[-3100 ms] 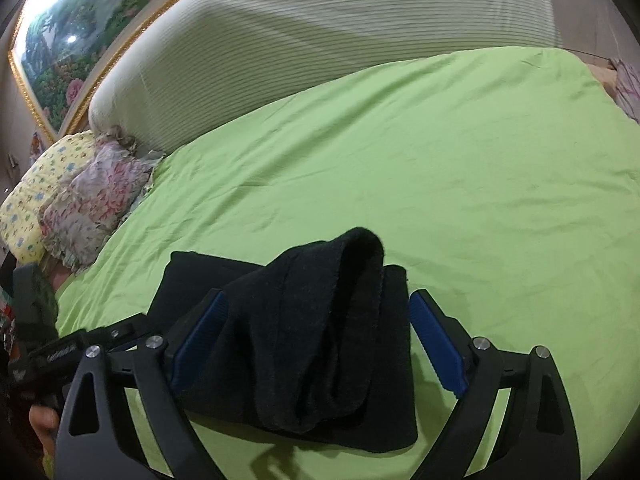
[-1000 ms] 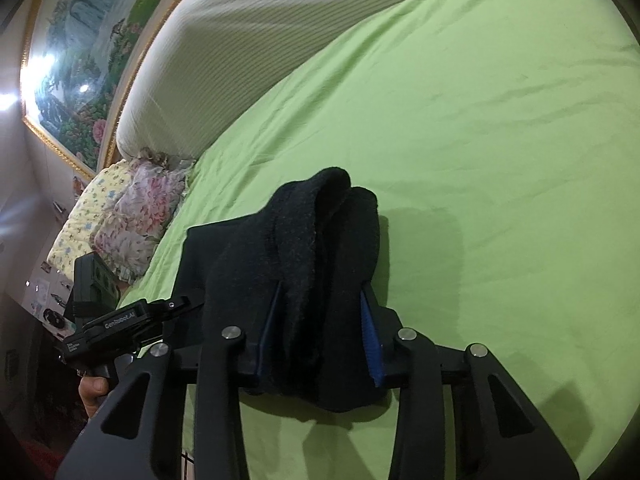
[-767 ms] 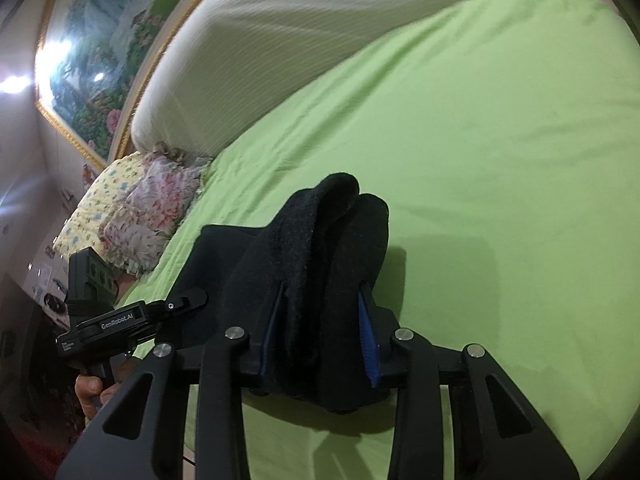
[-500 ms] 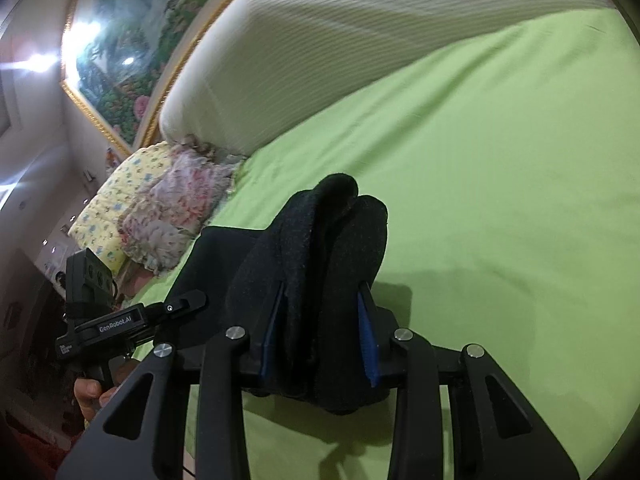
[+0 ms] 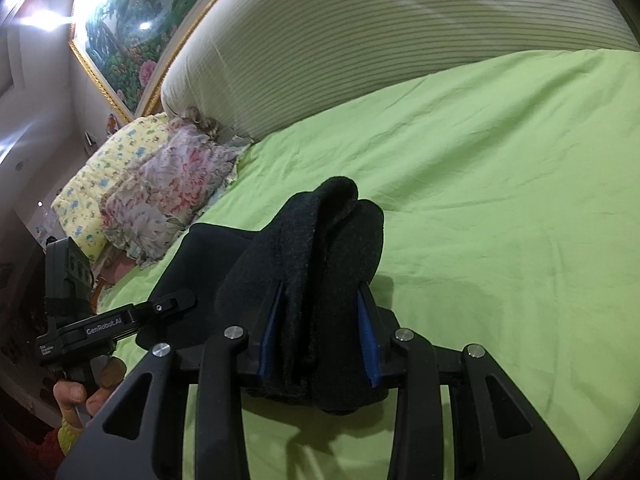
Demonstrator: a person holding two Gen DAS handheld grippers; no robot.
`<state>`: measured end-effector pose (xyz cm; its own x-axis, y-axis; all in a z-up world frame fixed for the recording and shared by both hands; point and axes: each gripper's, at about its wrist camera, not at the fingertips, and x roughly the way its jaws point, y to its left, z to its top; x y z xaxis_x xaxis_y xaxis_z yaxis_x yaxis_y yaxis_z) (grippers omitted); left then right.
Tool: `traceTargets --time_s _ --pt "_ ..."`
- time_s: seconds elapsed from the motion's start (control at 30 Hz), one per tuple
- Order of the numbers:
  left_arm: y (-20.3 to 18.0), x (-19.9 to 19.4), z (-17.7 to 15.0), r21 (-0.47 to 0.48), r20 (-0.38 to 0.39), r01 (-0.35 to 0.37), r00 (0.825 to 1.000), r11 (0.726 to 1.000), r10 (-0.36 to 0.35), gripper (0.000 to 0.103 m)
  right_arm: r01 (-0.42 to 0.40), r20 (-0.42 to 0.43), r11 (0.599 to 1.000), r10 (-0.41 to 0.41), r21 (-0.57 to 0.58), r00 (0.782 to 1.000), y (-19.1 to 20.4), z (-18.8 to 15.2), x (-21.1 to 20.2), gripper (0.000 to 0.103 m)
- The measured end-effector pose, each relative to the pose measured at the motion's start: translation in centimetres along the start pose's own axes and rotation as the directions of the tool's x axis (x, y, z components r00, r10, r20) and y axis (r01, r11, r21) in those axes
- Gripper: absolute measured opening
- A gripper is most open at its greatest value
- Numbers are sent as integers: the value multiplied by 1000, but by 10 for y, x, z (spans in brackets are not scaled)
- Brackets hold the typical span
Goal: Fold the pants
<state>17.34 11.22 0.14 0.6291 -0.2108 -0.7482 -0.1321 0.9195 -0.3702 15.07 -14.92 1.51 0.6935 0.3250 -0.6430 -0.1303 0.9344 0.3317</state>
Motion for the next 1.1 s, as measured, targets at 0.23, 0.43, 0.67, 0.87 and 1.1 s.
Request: traceTargets --time_s 0.23,0.43,0.67,0.87,1.1 --pt "6 8 -9 5 -7 -15 1000 1000 16 45 11 -14 1000 -11 3 1000 -16 -4 7 42" --pt "5 11 -18 24 14 -53 999 998 52 60 50 -9 998 -51 -29 999 -24 -9 9 49" --pt "4 2 -25 32 33 -81 996 996 80 68 104 29 991 -102 -78 994 -20 -11 -3 50" --pt "5 -8 -30 36 39 -92 995 995 91 74 149 67 984 -142 -97 988 -18 -18 -18 55" --pt "2 -20 -45 47 54 -114 992 992 111 78 158 92 980 -147 -121 985 -8 -36 -33 61"
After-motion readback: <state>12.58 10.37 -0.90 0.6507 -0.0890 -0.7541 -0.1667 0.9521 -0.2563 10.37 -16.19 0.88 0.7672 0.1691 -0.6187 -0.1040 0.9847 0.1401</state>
